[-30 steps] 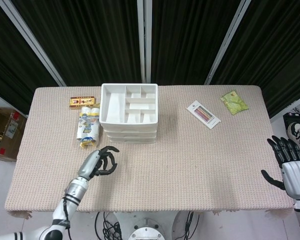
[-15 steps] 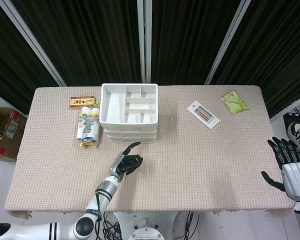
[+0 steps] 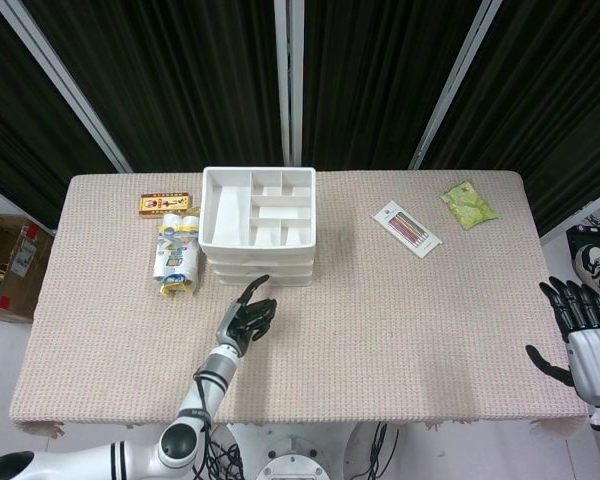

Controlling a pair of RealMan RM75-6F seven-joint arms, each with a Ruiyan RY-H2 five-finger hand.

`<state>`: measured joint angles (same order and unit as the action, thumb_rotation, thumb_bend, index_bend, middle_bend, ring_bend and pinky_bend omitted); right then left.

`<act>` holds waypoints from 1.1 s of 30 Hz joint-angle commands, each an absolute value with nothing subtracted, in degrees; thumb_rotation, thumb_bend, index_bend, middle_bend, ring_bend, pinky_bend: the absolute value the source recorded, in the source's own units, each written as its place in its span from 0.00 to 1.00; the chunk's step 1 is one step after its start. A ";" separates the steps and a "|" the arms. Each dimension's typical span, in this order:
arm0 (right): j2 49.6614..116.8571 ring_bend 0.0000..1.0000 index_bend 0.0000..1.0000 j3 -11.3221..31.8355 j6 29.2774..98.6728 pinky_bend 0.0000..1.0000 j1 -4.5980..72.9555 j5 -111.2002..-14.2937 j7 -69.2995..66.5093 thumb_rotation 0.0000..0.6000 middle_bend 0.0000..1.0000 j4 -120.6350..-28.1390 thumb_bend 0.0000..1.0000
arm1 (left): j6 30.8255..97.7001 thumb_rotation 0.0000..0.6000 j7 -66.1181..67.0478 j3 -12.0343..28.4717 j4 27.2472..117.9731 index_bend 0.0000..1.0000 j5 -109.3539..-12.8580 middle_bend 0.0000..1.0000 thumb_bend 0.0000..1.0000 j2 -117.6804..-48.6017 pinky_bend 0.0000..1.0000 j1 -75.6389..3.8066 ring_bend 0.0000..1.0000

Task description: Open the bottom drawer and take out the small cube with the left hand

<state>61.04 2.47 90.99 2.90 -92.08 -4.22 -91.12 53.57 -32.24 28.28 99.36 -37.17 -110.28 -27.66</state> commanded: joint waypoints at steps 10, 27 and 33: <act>61.25 0.00 0.00 2.38 91.05 0.03 2.45 -91.71 -4.52 1.00 0.05 -90.84 0.13 | 50.73 1.00 -35.90 31.45 97.22 0.14 -36.89 0.73 0.41 -111.39 1.00 -27.42 0.82; 61.66 0.00 0.00 2.60 89.92 0.03 2.67 -90.97 -5.11 1.00 0.05 -90.18 0.13 | 45.24 1.00 -42.45 34.52 92.85 0.38 -37.16 0.75 0.48 -112.68 1.00 -26.81 0.83; 61.92 0.00 0.00 2.59 89.73 0.03 2.74 -91.00 -5.33 1.00 0.05 -89.89 0.13 | 44.92 1.00 -43.29 34.00 93.59 0.43 -37.43 0.76 0.49 -112.32 1.00 -25.77 0.83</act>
